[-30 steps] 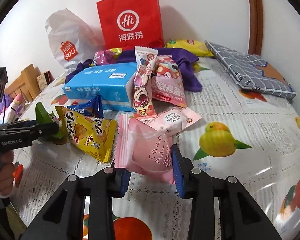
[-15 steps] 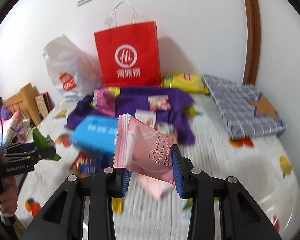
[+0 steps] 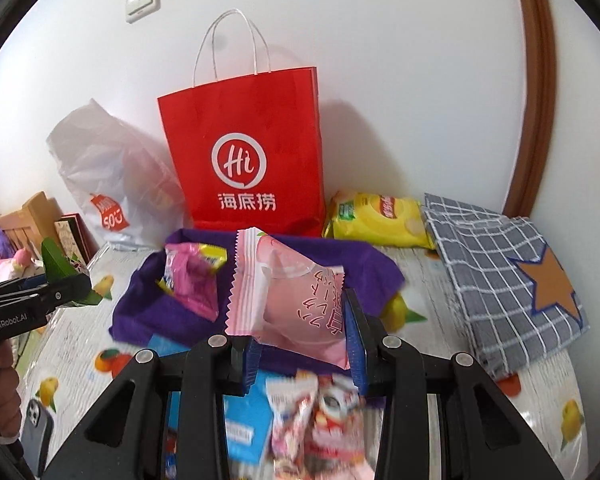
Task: Organize snacks
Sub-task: 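Carry both packets over the purple towel and lower them onto it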
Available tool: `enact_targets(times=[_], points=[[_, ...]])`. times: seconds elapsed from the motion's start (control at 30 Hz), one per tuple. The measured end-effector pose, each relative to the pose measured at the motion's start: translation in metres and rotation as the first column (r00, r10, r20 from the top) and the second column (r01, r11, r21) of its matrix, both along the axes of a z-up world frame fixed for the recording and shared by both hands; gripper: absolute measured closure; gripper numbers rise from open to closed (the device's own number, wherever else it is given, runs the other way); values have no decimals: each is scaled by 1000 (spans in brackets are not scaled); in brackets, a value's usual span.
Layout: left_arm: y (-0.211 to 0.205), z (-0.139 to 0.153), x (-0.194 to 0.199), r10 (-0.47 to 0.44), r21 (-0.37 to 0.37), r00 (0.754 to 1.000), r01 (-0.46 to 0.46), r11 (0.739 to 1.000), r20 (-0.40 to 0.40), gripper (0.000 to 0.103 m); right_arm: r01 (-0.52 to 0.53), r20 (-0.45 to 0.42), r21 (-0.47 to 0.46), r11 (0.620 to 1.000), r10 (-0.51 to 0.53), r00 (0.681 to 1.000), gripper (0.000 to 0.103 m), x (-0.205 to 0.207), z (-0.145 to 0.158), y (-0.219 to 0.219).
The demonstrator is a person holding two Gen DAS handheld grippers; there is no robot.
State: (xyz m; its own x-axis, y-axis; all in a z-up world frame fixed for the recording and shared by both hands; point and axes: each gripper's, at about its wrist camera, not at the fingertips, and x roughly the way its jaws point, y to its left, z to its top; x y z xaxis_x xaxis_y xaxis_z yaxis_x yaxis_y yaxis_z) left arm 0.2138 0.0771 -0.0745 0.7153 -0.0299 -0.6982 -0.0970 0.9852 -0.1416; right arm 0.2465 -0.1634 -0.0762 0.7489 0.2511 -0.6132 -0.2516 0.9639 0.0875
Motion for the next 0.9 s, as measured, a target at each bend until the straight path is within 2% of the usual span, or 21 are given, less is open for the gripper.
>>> enact_targets(times=[0.3, 0.47, 0.57, 0.63, 0.77, 0.9], points=[[5, 4, 53, 11, -1, 1000, -11, 1000, -18, 47, -45, -9, 6, 999, 45, 999, 67, 55, 4, 19], [10, -11, 81, 20, 0, 995, -20, 1000, -94, 47, -29, -85, -1, 1000, 29, 996, 67, 73, -19, 10], [14, -11, 82, 16, -5, 997, -16, 1000, -76, 47, -21, -101, -3, 1000, 21, 995, 67, 84, -20, 3], [15, -15, 85, 20, 2, 995, -20, 1000, -99, 47, -16, -93, -17, 1000, 14, 996, 67, 89, -18, 1], [17, -25, 88, 22, 21, 992, -19, 1000, -128, 47, -29, -107, 18, 999, 31, 994, 67, 100, -23, 1], [20, -29, 90, 23, 11, 989, -22, 1000, -143, 47, -74, -126, -68, 995, 65, 990, 67, 102, -34, 13]])
